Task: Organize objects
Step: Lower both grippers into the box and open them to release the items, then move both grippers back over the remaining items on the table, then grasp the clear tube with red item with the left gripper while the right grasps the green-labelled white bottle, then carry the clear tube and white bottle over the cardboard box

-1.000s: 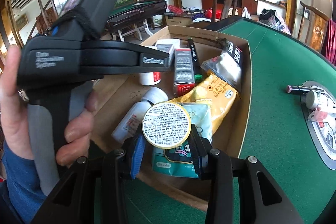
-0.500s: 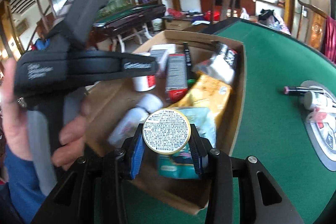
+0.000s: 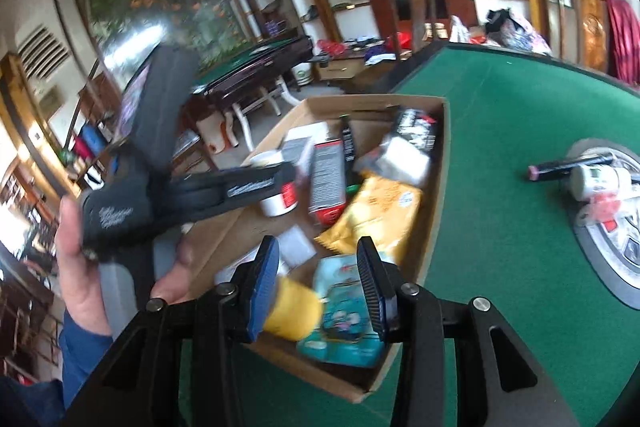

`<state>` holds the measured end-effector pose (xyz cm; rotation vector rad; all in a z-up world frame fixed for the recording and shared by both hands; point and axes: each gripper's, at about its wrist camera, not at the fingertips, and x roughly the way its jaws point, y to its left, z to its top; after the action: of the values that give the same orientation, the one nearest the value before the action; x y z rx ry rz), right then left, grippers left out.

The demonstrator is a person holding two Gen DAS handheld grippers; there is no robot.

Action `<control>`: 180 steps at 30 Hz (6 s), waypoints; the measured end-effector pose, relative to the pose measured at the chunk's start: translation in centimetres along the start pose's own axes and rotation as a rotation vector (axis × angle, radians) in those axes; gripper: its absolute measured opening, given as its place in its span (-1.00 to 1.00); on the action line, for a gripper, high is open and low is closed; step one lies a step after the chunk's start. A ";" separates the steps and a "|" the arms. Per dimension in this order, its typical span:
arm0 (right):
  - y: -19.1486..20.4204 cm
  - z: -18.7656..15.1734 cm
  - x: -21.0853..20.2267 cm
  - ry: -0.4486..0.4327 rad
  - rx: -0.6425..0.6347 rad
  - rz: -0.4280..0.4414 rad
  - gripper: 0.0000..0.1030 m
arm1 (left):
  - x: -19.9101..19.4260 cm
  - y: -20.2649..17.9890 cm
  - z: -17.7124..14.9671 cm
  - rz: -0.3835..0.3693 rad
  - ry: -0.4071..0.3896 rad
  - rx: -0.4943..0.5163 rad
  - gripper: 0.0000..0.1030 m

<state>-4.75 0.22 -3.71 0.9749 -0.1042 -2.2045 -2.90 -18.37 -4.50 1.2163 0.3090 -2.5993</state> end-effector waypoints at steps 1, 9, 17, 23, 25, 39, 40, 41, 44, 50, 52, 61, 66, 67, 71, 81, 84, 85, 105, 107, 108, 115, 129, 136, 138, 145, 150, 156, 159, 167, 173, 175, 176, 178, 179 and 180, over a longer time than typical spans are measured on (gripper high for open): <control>-0.6 0.1 -0.1 0.003 0.018 -0.004 -0.22 | 0.0 0.0 0.0 0.000 0.000 0.002 -0.33; -8.3 1.6 -3.6 -0.065 0.186 -0.129 -0.22 | -0.4 -0.6 -0.1 -0.048 -0.011 0.022 -0.33; -22.3 4.1 -6.2 -0.084 0.339 -0.357 -0.21 | -0.8 -1.7 -0.2 -0.102 -0.034 0.061 -0.33; -28.3 3.4 -3.9 -0.044 0.463 -0.249 -0.21 | -0.4 -1.7 -0.1 -0.103 -0.025 0.053 -0.33; -28.2 3.1 -3.6 -0.044 0.480 -0.194 -0.21 | -0.4 -1.8 -0.1 -0.103 -0.025 0.057 -0.33; -16.5 0.2 -6.1 0.059 0.203 -0.038 -0.19 | -1.1 -2.5 -0.3 -0.186 -0.027 0.087 -0.34; -16.9 0.4 -6.6 0.036 0.215 -0.097 -0.19 | -1.2 -2.8 -0.3 -0.212 -0.012 0.088 -0.34; -17.3 0.3 -7.0 0.026 0.237 -0.116 -0.19 | -1.2 -3.1 -0.3 -0.238 0.000 0.086 -0.34; -19.4 0.6 -8.0 -0.019 0.322 -0.111 -0.19 | -2.1 -5.3 -0.5 -0.368 0.054 0.107 -0.34; -20.4 0.3 -9.9 -0.067 0.336 -0.094 -0.19 | -5.8 -12.0 -0.4 -0.398 0.038 0.234 -0.24; -20.4 0.3 -10.4 -0.075 0.333 -0.097 -0.19 | -5.9 -14.5 -0.4 -0.402 0.068 0.252 -0.18; -21.5 0.4 -12.1 -0.128 0.379 -0.092 -0.19 | 1.4 -22.0 -1.3 -0.217 0.266 0.204 -0.18; -21.9 0.6 -13.0 -0.156 0.403 -0.074 -0.19 | 2.7 -23.6 -0.7 -0.152 0.271 0.160 -0.18; -22.0 0.6 -13.0 -0.157 0.406 -0.069 -0.19 | 2.8 -24.0 -0.6 -0.141 0.271 0.167 -0.18; -22.3 0.5 -13.0 -0.156 0.414 -0.078 -0.19 | 4.2 -24.9 -0.8 -0.110 0.299 0.181 -0.18; -22.8 0.4 -12.3 -0.141 0.411 -0.110 -0.19 | 3.1 -21.1 -3.4 -0.075 0.222 0.265 -0.75; -23.2 0.8 -11.6 -0.138 0.388 -0.157 -0.19 | 3.4 -19.7 -3.7 -0.079 0.193 0.267 -0.75; -23.5 1.1 -11.2 -0.132 0.389 -0.174 -0.19 | 3.5 -19.5 -3.7 -0.090 0.193 0.263 -0.75; -22.8 5.3 -2.3 0.181 0.205 -0.052 -0.17 | 3.6 -19.2 -3.0 -0.172 0.235 0.223 -0.75; -21.3 4.4 -3.1 0.203 0.141 -0.062 -0.17 | 3.6 -19.3 -3.0 -0.175 0.238 0.218 -0.75; -20.8 4.2 -3.4 0.204 0.112 -0.096 -0.17 | 3.6 -19.3 -3.0 -0.174 0.237 0.218 -0.75; -21.3 4.9 -2.7 0.136 0.196 -0.184 -0.18 | 3.6 -19.8 -3.0 -0.165 0.225 0.226 -0.75; -23.0 6.2 -2.2 0.092 0.306 -0.283 -0.17 | 3.9 -19.6 -2.9 -0.165 0.226 0.223 -0.75; -21.6 5.6 -0.8 0.125 0.271 -0.303 -0.17 | 3.8 -19.7 -3.0 -0.160 0.221 0.228 -0.75; -21.6 5.6 -0.1 0.140 0.263 -0.307 -0.17 | 3.8 -19.7 -3.0 -0.160 0.221 0.227 -0.75; -21.1 5.1 0.3 0.159 0.239 -0.356 -0.35 | 3.7 -19.6 -3.1 -0.158 0.219 0.232 -0.75; -20.1 3.6 -1.4 0.123 0.248 -0.336 -0.35 | 3.6 -19.7 -3.1 -0.175 0.218 0.235 -0.75; -18.4 2.4 -3.0 0.087 0.232 -0.314 -0.35 | 2.7 -19.7 -2.9 -0.189 0.179 0.239 -0.75; -17.2 2.7 -3.4 0.062 0.198 -0.308 -0.35 | 1.9 -19.6 -2.7 -0.176 0.137 0.243 -0.75; -15.3 3.3 -3.6 0.034 0.148 -0.280 -0.35 | -0.2 -18.6 -1.8 -0.160 0.038 0.220 -0.74; -14.4 3.4 -4.0 0.018 0.139 -0.259 -0.35 | -2.0 -17.6 -1.0 -0.139 -0.039 0.212 -0.74; -14.0 3.4 -3.9 0.014 0.133 -0.254 -0.35 | -2.8 -16.6 -0.4 -0.128 -0.073 0.197 -0.74; -13.6 3.5 -3.9 0.010 0.123 -0.249 -0.35 | -3.1 -16.0 0.0 -0.128 -0.082 0.187 -0.74; -12.9 3.6 -4.0 0.002 0.107 -0.244 -0.35 | -3.4 -14.2 0.8 -0.119 -0.098 0.158 -0.74; -12.5 3.6 -4.0 -0.001 0.101 -0.235 -0.35 | -3.5 -13.6 1.1 -0.113 -0.103 0.151 -0.74; -12.2 3.6 -4.1 -0.002 0.098 -0.225 -0.35 | -3.6 -12.4 1.5 -0.099 -0.111 0.134 -0.74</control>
<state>-12.36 11.19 -2.75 1.0829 -0.1091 -2.4247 -5.66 -6.63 0.23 1.1182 0.1806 -2.8001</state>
